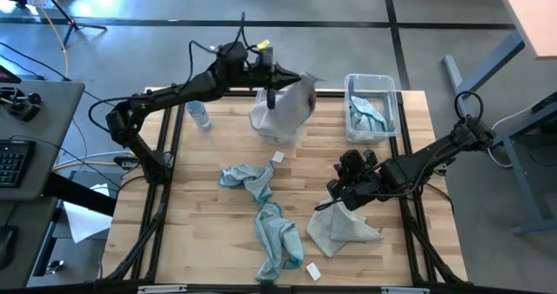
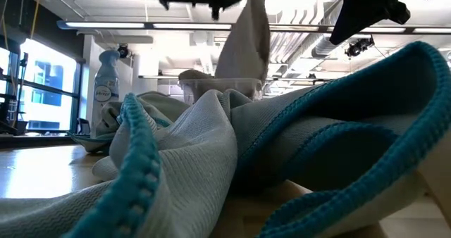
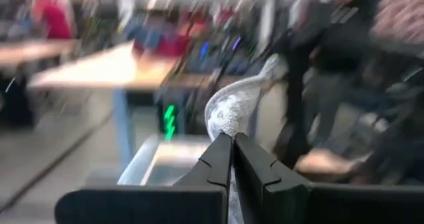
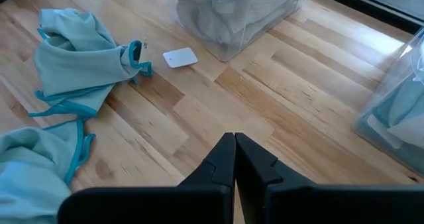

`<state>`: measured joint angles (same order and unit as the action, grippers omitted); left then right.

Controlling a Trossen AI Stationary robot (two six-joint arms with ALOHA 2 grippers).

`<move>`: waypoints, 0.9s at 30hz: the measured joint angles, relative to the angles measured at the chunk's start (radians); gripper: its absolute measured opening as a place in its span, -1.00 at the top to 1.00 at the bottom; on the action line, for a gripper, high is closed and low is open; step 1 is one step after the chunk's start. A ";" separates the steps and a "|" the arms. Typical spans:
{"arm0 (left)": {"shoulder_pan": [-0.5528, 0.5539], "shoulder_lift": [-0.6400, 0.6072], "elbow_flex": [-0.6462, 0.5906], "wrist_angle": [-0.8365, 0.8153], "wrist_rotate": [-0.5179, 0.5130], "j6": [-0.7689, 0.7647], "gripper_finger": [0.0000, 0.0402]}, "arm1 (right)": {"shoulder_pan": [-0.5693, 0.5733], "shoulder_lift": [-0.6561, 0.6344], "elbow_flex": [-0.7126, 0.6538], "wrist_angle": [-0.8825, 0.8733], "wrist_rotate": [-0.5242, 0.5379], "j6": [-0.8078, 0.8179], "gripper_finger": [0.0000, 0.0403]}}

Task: Sort microfiber towel by color & place in baskets
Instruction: Put the white microfiber cloth into the left transparent bin

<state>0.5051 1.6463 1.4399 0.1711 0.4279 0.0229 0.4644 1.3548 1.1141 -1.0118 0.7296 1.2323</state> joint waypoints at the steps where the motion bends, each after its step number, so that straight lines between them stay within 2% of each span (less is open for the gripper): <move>1: 0.011 0.000 0.000 -0.063 -0.023 0.018 1.00 | 0.000 0.000 0.000 0.000 0.000 0.006 1.00; 4: 0.038 0.000 0.000 -0.277 -0.136 0.106 1.00 | 0.000 0.000 0.000 0.000 0.000 0.025 1.00; 8: 0.062 0.000 0.000 -0.538 -0.340 0.260 1.00 | 0.000 0.000 0.000 0.000 -0.001 0.024 1.00; 10: 0.066 0.000 0.000 -0.637 -0.470 0.298 1.00 | 0.000 0.000 0.000 0.000 -0.001 0.020 1.00; 12: 0.067 0.001 -0.001 -0.699 -0.544 0.299 1.00 | 0.000 0.000 0.000 0.000 -0.001 0.020 1.00; 14: 0.061 0.001 -0.001 -0.715 -0.542 0.266 1.00 | 0.000 0.000 0.000 0.000 -0.002 0.019 1.00; 17: 0.040 0.001 -0.001 -0.686 -0.433 0.218 1.00 | 0.000 0.000 0.000 0.000 -0.002 0.017 1.00; 20: 0.000 0.021 0.001 -0.635 -0.356 0.257 1.00 | 0.000 0.000 0.000 0.000 -0.003 0.017 1.00; 27: -0.045 0.167 0.000 -0.626 -0.420 0.328 1.00 | 0.000 0.000 0.000 0.000 -0.003 0.024 1.00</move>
<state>0.4598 1.8137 1.4395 -0.4553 0.0079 0.3511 0.4644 1.3552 1.1141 -1.0115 0.7265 1.2561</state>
